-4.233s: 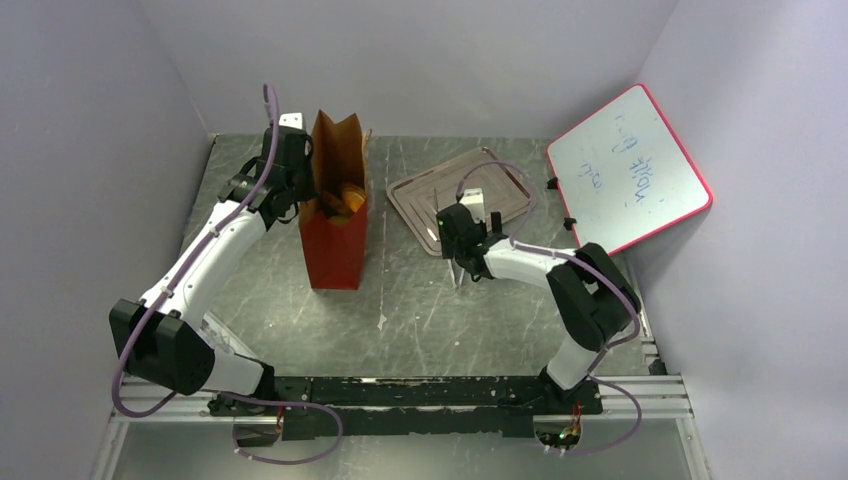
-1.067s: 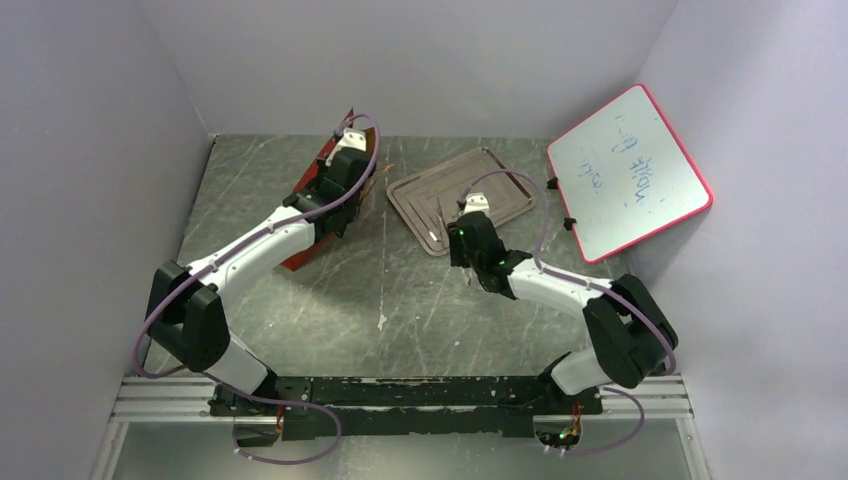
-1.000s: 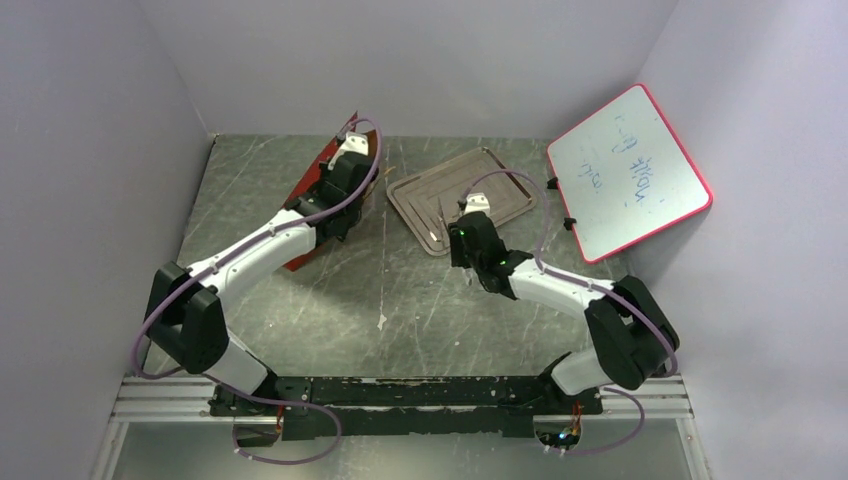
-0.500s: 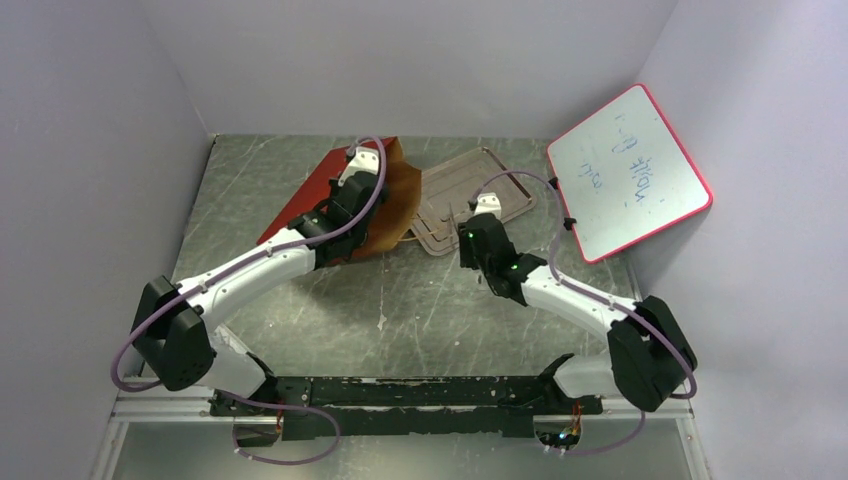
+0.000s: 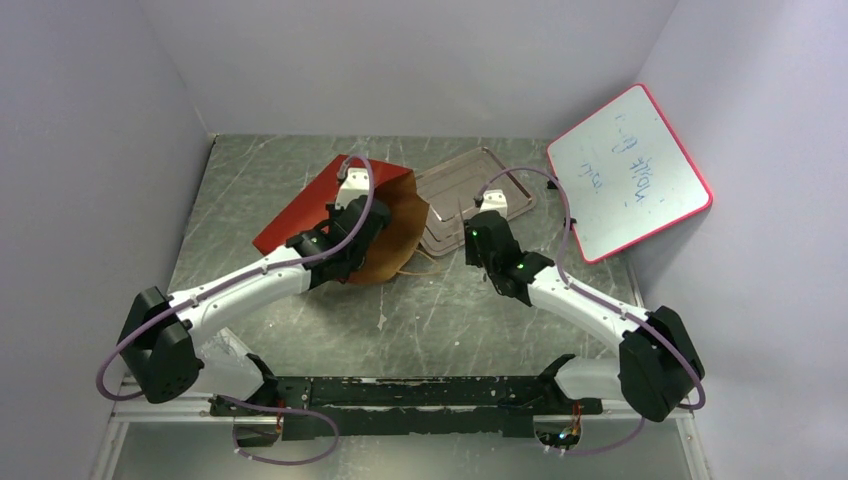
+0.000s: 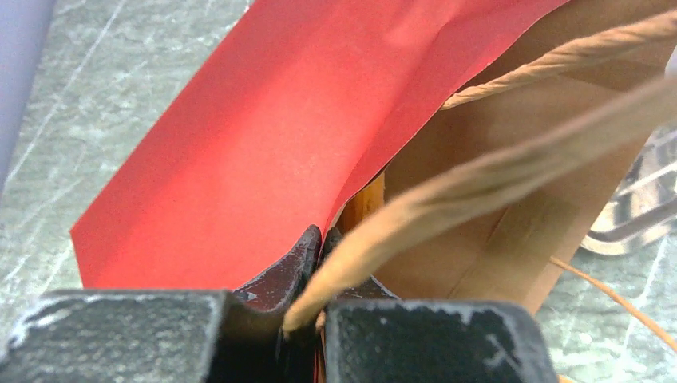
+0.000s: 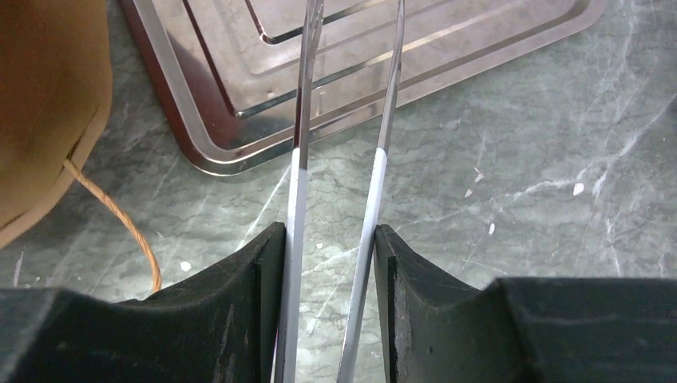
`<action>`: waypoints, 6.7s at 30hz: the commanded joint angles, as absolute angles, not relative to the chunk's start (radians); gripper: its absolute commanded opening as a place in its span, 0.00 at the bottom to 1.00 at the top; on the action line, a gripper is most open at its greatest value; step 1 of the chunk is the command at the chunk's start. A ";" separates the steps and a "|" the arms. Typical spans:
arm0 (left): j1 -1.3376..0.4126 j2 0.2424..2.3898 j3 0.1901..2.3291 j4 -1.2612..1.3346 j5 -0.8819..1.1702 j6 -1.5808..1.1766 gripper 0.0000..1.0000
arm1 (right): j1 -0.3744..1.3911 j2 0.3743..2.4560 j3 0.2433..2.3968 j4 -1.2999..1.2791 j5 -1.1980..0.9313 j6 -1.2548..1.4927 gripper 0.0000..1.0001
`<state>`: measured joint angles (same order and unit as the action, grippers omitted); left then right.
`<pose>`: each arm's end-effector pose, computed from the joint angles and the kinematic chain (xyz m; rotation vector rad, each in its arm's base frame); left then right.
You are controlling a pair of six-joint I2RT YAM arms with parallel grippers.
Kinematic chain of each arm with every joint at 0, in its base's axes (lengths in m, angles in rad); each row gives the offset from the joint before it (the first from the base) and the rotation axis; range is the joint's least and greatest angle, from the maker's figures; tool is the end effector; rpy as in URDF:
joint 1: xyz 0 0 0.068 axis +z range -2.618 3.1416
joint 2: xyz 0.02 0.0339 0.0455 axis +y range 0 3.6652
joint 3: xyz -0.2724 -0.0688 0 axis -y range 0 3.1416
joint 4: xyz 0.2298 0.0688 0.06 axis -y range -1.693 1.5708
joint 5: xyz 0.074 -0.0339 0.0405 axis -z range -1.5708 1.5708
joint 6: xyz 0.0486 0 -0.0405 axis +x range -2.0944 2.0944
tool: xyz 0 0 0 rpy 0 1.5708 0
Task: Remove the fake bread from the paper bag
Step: Take out the fake bread from the paper bag.
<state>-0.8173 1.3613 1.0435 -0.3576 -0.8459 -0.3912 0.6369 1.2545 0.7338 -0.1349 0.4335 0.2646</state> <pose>0.2204 -0.1817 0.2987 0.0003 2.0033 0.1911 0.2196 0.1371 0.2381 -0.1684 2.1507 0.0350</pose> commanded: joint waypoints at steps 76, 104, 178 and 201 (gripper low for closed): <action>-0.801 1.231 0.984 -0.386 -0.792 -0.452 0.07 | 1.262 1.276 0.897 -0.122 0.522 0.392 0.38; -0.839 1.193 0.975 -0.387 -0.810 -0.480 0.07 | 1.251 1.451 0.884 -0.049 0.572 0.491 0.46; -0.840 1.226 0.989 -0.425 -0.908 -0.522 0.07 | 1.068 1.386 0.963 -0.229 0.399 0.449 0.00; -0.581 1.432 1.118 -0.256 -0.787 -0.330 0.07 | 1.083 1.173 0.975 -0.436 0.501 0.481 0.00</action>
<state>-0.6296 1.4025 1.1011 -0.3267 -0.8139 -0.4030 1.0828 1.2201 0.9424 -0.3931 0.4305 0.4686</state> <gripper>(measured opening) 0.077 0.221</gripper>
